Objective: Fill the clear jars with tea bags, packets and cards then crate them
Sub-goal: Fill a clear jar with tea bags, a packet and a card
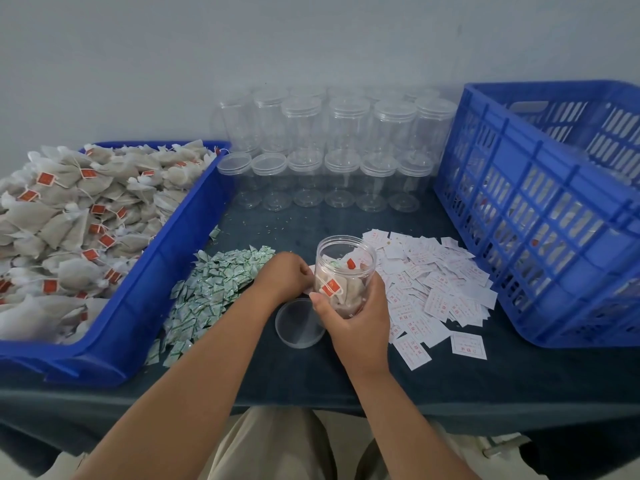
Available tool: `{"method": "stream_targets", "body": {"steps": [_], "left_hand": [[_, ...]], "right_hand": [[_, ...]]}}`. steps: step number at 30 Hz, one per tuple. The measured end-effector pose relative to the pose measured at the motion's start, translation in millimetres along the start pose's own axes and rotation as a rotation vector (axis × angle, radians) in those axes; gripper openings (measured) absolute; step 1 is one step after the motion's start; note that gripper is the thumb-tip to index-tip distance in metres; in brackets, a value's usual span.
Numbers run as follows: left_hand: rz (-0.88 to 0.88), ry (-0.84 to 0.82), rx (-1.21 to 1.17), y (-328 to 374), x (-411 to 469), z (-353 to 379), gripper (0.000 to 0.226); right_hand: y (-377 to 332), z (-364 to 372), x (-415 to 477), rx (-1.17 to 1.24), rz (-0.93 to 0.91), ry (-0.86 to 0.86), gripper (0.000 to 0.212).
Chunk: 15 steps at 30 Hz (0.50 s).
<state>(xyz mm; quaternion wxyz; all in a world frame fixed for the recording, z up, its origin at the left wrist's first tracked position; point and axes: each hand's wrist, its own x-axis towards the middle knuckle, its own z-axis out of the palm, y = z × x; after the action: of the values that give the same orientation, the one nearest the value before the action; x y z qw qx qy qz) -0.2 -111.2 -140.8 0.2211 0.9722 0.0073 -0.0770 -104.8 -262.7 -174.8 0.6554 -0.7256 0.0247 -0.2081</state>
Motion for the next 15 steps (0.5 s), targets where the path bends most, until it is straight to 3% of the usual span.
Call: {"method": "stream_targets", "body": {"steps": [6,9,15], "left_hand": [[0.026,0.087,-0.054,-6.7,-0.6,6.7,0.008],[0.024,0.059,-0.032,-7.8,2.9,6.0,0.011],[-0.035,0.14,-0.229,-12.0,3.2,8.9,0.01]], "right_hand": [[-2.5,0.4,-0.3,0.013,0.016,0.005,0.075],[-4.1,0.2,0.1,0.003,0.012,-0.004,0.074],[-5.3,-0.5,-0.9,0.006,0.025,-0.01,0.077]]}}
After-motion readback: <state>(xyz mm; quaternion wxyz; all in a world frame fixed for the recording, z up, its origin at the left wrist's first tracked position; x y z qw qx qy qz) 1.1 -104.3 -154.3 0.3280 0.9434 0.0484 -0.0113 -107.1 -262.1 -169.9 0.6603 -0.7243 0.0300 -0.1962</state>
